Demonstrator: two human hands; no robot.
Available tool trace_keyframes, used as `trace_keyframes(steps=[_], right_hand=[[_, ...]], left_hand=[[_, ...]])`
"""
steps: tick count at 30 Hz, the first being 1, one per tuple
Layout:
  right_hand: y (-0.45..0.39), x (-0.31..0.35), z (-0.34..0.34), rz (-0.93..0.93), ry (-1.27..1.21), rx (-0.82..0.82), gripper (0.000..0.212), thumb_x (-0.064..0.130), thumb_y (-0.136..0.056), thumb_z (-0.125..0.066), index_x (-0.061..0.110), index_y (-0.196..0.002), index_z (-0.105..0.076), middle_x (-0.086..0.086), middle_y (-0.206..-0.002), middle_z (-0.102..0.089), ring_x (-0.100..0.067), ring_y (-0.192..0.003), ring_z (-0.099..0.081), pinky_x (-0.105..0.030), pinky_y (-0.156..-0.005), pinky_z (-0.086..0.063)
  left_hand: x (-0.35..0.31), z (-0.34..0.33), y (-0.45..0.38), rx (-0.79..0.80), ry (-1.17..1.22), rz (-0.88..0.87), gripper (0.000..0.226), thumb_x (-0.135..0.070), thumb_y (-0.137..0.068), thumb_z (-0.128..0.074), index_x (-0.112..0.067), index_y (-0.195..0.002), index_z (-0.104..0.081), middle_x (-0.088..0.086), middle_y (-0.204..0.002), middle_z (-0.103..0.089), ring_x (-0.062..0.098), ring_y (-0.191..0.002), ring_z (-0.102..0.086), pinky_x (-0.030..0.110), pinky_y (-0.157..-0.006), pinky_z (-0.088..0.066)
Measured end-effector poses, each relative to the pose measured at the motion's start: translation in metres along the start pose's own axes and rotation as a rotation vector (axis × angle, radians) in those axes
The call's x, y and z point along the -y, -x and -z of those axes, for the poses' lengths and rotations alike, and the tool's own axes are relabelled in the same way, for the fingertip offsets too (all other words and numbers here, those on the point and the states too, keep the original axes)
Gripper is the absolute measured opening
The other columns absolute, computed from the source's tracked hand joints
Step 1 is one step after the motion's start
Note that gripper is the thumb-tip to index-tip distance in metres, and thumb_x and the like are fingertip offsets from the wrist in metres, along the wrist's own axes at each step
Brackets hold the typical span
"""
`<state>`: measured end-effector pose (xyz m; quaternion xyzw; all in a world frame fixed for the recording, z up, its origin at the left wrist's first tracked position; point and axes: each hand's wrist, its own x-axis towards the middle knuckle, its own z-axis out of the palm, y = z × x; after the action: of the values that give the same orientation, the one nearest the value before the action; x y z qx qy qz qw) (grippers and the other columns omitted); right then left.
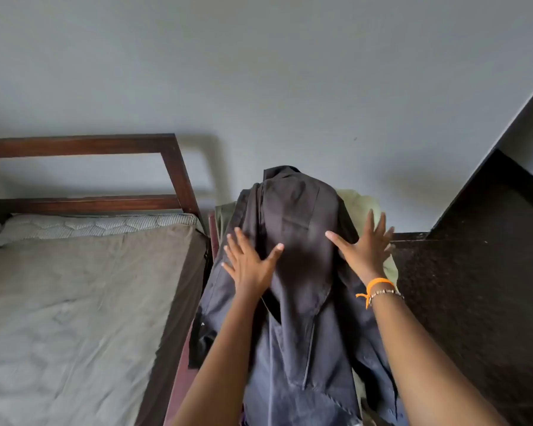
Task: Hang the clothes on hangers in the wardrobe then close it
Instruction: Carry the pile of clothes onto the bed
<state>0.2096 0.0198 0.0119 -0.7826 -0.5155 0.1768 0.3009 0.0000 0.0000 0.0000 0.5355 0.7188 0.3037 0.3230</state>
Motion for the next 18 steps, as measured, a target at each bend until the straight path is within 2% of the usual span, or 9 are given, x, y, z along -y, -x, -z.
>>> trace_keyframes(steps=[3,6,9,11,12,15,18], right_hand=[[-0.024,-0.011,-0.013,-0.165,-0.127,0.052,0.123,0.062,-0.066,-0.072,0.018,-0.152,0.004,-0.009,-0.158,0.012,-0.033,-0.145,0.012,-0.057,-0.114,-0.001],[-0.025,-0.022,-0.035,-0.131,-0.294,0.081,0.122,0.05,-0.069,-0.076,0.016,-0.151,0.007,-0.012,-0.157,0.018,-0.029,-0.145,0.015,-0.044,-0.118,0.0],[-0.018,-0.028,-0.046,-0.12,-0.392,0.094,0.118,0.044,-0.073,-0.075,0.017,-0.151,0.008,-0.006,-0.157,0.021,-0.02,-0.144,0.016,-0.032,-0.116,0.003],[-0.01,-0.025,-0.054,-0.133,-0.507,0.152,0.118,0.046,-0.072,-0.076,0.019,-0.151,0.009,-0.001,-0.158,0.014,-0.009,-0.144,0.006,-0.025,-0.116,-0.002],[-0.005,-0.022,-0.059,-0.15,-0.576,0.18,0.123,0.053,-0.067,-0.076,0.022,-0.151,0.008,0.0,-0.16,0.006,-0.008,-0.145,-0.002,-0.029,-0.119,-0.007],[0.001,-0.016,-0.067,-0.266,-0.744,0.203,0.137,0.071,-0.045,-0.076,0.03,-0.15,0.002,0.001,-0.157,-0.017,-0.012,-0.141,-0.026,-0.04,-0.116,-0.028],[-0.009,-0.02,-0.064,-0.304,-0.77,0.201,0.136,0.076,-0.035,-0.078,0.036,-0.146,-0.01,0.0,-0.151,-0.032,-0.019,-0.136,-0.036,-0.044,-0.111,-0.034]], left_hand=[[-0.001,-0.009,-0.033,-0.068,0.069,0.172,0.121,-0.065,-0.072,-0.065,-0.021,-0.15,0.016,0.007,-0.158,0.017,0.03,-0.146,0.013,0.057,-0.112,0.01],[-0.003,-0.029,-0.045,-0.009,0.197,0.208,0.122,-0.065,-0.072,-0.065,-0.022,-0.148,0.02,0.003,-0.158,0.018,0.027,-0.147,0.006,0.059,-0.112,0.008],[-0.003,-0.045,-0.045,-0.01,0.302,0.201,0.129,-0.07,-0.064,-0.067,-0.023,-0.149,0.018,0.004,-0.16,0.006,0.026,-0.147,-0.006,0.055,-0.117,-0.001],[-0.005,-0.047,-0.043,-0.009,0.416,0.195,0.14,-0.079,-0.048,-0.07,-0.024,-0.151,0.008,0.004,-0.159,-0.006,0.022,-0.146,-0.013,0.049,-0.119,-0.01],[-0.008,-0.045,-0.041,-0.007,0.49,0.183,0.141,-0.08,-0.043,-0.07,-0.024,-0.152,-0.001,0.003,-0.158,-0.016,0.02,-0.144,-0.021,0.046,-0.118,-0.017],[-0.009,-0.041,-0.04,0.028,0.633,0.165,0.124,-0.065,-0.048,-0.081,-0.014,-0.144,-0.024,0.002,-0.144,-0.041,0.017,-0.13,-0.044,0.038,-0.112,-0.035],[-0.01,-0.04,-0.048,0.062,0.652,0.199,0.105,-0.056,-0.047,-0.088,-0.009,-0.132,-0.047,0.003,-0.127,-0.06,0.016,-0.114,-0.059,0.038,-0.102,-0.046]])
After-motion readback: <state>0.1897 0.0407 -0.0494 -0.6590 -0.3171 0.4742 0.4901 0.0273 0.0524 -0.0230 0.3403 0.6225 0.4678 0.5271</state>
